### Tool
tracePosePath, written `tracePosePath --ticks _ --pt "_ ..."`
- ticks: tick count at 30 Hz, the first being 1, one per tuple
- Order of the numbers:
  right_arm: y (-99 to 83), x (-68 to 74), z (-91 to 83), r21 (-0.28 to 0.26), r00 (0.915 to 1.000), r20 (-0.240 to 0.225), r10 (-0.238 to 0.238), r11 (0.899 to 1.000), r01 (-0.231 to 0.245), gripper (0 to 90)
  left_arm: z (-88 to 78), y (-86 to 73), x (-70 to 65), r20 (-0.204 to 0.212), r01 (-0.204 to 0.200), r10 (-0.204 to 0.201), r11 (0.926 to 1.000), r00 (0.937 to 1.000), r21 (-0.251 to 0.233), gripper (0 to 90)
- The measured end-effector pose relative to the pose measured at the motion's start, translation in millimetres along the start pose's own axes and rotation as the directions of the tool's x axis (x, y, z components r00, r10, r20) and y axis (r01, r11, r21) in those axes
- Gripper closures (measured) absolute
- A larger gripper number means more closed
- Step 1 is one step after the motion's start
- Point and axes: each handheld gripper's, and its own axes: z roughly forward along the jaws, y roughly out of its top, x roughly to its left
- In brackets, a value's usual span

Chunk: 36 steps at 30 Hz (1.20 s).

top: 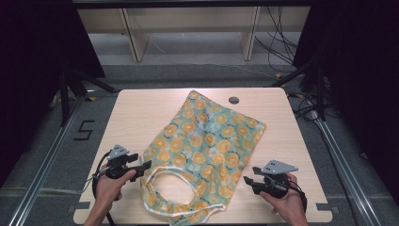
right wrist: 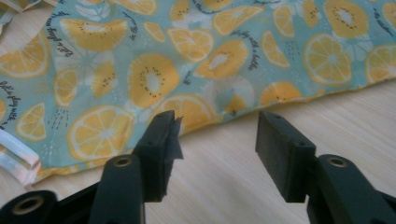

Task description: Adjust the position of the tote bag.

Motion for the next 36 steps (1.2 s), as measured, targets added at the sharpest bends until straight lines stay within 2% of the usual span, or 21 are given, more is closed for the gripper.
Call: tracePosePath --ticks 1,2,3,5,8,9,13,15,16,18,19,20,22,23,25,27,31,32,34,35,36 --pt "1.1 -0.1 1.2 0.005 0.9998 0.008 -0.019 1.000 0.019 51.1 6.3 4.4 3.5 -0.014 -0.049 0.050 0.9978 0.9987 0.044 30.8" --pt "1.9 0.8 2.9 0.014 0.9999 0.006 -0.009 1.000 0.009 51.1 10.6 5.1 3.4 -0.013 -0.022 0.023 0.9991 0.9997 0.035 30.7" --pt "1.9 0.8 2.9 0.014 0.9999 0.006 -0.009 1.000 0.009 51.1 10.6 5.1 3.4 -0.013 -0.022 0.023 0.9991 0.9997 0.035 30.5" --pt "3.9 3.3 9.7 0.003 0.9999 0.002 0.012 1.000 -0.012 48.0 20.8 10.3 11.3 0.007 -0.038 0.037 0.9958 0.9993 0.083 30.2" --pt "7.3 7.1 13.9 0.038 0.9990 0.010 0.044 0.998 -0.044 43.5 29.7 13.6 17.7 0.004 -0.006 0.006 0.9949 1.0000 0.100 30.2" --pt "7.8 7.5 16.9 0.029 0.9989 0.016 0.044 0.999 -0.044 42.3 31.6 14.3 19.5 -0.007 -0.001 0.001 0.9957 1.0000 0.093 30.5" --pt "11.5 6.5 24.6 0.051 0.9972 0.041 0.063 0.997 -0.065 37.5 37.2 21.1 27.1 -0.012 0.003 -0.002 0.9946 0.9999 0.104 34.0" --pt "13.9 6.5 30.7 0.058 0.9964 0.033 0.078 0.995 -0.080 34.8 38.6 23.2 29.4 -0.010 -0.012 0.013 0.9921 0.9999 0.125 36.2" --pt "15.2 8.3 32.4 0.057 0.9950 0.060 0.079 0.995 -0.083 33.6 43.5 25.3 31.5 0.000 -0.003 0.003 0.9903 1.0000 0.139 36.7" --pt "17.5 8.5 38.4 0.062 0.9964 0.058 0.062 0.996 -0.065 30.8 49.3 26.8 31.8 0.002 0.011 -0.012 0.9892 0.9999 0.146 37.8" --pt "18.7 9.5 41.2 0.063 0.9961 0.057 0.067 0.996 -0.071 29.5 51.1 28.0 32.7 0.001 -0.011 0.011 0.9857 0.9999 0.168 38.2" --pt "20.3 11.5 42.7 0.072 0.9941 0.063 0.089 0.993 -0.093 28.0 53.6 28.2 32.5 -0.002 -0.017 0.018 0.9859 0.9998 0.166 40.0" --pt "21.5 11.0 46.9 0.077 0.9946 0.076 0.070 0.994 -0.076 27.1 60.2 28.7 34.0 0.010 -0.008 0.006 0.9837 0.9999 0.180 43.3" --pt "22.3 11.8 49.4 0.077 0.9923 0.085 0.090 0.992 -0.097 27.0 63.6 28.5 33.7 0.013 0.007 -0.010 0.9824 0.9999 0.187 45.1" --pt "22.9 10.3 55.0 0.088 0.9935 0.081 0.080 0.992 -0.087 26.9 65.9 28.7 34.3 0.018 0.002 -0.006 0.9798 0.9998 0.200 53.6" --pt "22.3 11.4 59.4 0.117 0.9928 0.099 0.068 0.990 -0.080 27.0 69.3 26.8 33.0 0.020 -0.045 0.042 0.9789 0.9989 0.199 64.2" --pt "21.7 11.6 66.3 0.163 0.9928 0.110 0.049 0.984 -0.066 34.5 67.6 24.3 32.2 0.042 -0.069 0.062 0.9807 0.9972 0.183 80.2" --pt "19.7 9.7 68.7 0.149 0.9935 0.110 0.031 0.988 -0.048 37.4 67.2 24.0 32.1 0.049 -0.074 0.066 0.9795 0.9966 0.187 83.9" --pt "21.2 9.9 67.0 0.158 0.9933 0.108 0.041 0.986 -0.057 45.2 67.4 23.2 30.3 0.065 -0.078 0.067 0.9791 0.9957 0.188 87.2" --pt "21.5 9.4 66.5 0.158 0.9935 0.110 0.030 0.986 -0.047 50.4 66.4 23.3 29.9 0.068 -0.096 0.084 0.9758 0.9941 0.196 88.1" --pt "20.7 7.4 66.9 0.149 0.9947 0.103 -0.004 0.989 -0.011 57.3 66.6 23.1 27.8 0.073 -0.092 0.079 0.9770 0.9942 0.192 88.6"
